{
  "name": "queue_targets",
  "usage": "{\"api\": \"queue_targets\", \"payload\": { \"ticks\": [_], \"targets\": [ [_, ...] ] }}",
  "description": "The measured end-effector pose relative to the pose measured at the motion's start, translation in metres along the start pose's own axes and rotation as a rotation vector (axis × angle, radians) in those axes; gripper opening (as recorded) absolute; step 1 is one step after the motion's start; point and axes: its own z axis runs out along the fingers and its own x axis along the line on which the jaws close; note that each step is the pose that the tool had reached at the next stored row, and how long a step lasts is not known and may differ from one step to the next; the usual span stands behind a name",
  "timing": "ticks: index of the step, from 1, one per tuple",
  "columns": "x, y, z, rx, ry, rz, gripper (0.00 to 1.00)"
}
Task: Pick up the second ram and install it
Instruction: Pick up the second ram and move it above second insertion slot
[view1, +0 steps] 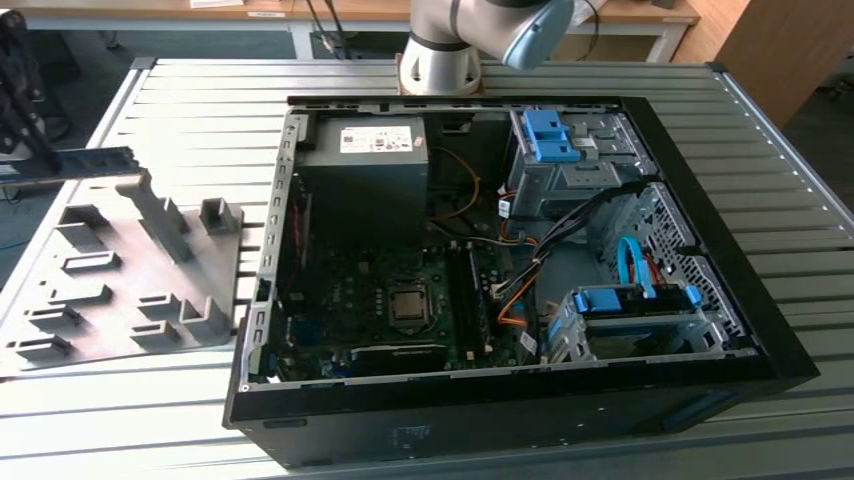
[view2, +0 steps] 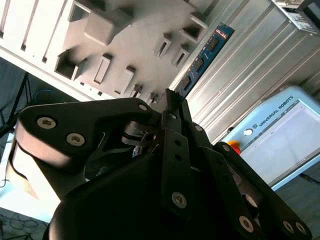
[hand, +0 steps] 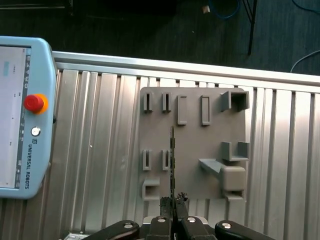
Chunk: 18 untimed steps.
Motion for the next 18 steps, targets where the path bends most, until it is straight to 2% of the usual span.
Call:
{"api": "queue_targets", "payload": {
  "ticks": [18],
  "targets": [
    [0.0048,-0.0632,-0.0025,-0.0003,-0.0001,0.0,0.14]
  ]
}}
